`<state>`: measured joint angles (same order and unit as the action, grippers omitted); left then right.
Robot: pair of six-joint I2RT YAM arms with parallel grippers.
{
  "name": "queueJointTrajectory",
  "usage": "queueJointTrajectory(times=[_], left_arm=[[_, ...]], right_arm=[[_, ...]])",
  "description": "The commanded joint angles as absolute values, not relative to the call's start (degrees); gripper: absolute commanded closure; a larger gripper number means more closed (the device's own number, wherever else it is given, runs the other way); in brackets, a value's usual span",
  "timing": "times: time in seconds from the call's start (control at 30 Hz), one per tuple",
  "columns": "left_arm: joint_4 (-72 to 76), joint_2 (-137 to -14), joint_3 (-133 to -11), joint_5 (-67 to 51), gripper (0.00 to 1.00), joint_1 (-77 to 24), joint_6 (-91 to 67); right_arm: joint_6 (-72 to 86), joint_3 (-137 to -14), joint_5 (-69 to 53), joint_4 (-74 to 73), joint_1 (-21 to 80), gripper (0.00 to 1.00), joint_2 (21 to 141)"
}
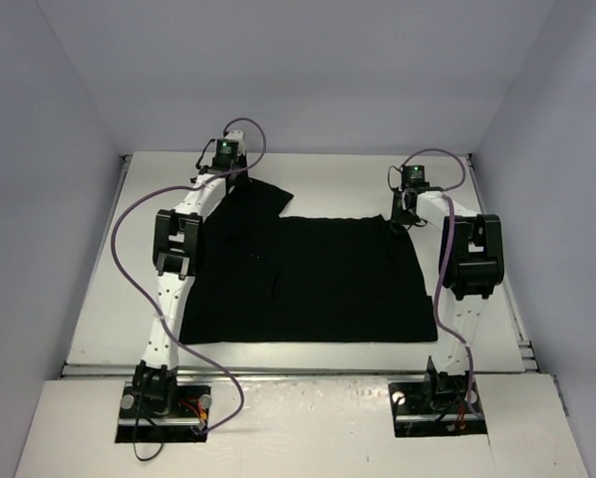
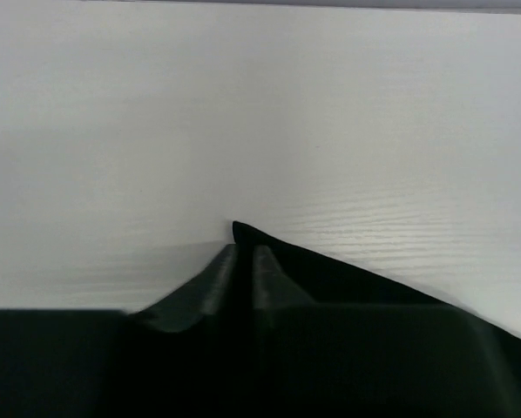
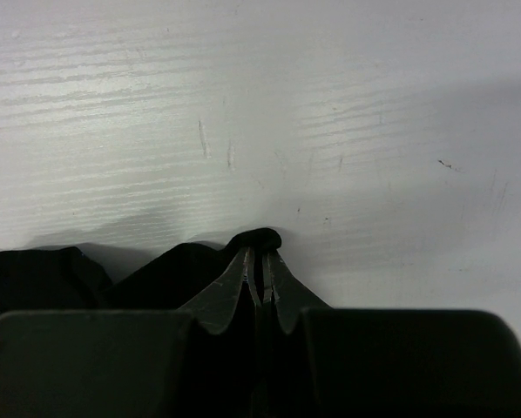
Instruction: Fold and stack the t-shirts
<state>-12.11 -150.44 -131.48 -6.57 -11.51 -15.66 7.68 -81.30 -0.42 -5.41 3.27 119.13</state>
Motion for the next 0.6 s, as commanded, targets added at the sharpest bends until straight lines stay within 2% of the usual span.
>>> queueJointTrajectory(times=[0.0,0.43,0.57], left_arm=[[-15.45,-145.77,-129.38,-9.25,0.99,-11.55,-15.36],[-13.2,-130.43,-126.15,-13.63,1.0,-8.72,-12.94],[-13.72,-124.07,-120.65,-13.71,1.0,-7.67,-12.06]], right_arm=[[8.59,-81.82,-2.58,-12.39,4.25,1.0,120.06],[5.75,-86.8,-0.96,-12.48,2.85,1.0,115.36],[6.23,-85.98,-0.28,-12.48,2.9,1.0,113.85]])
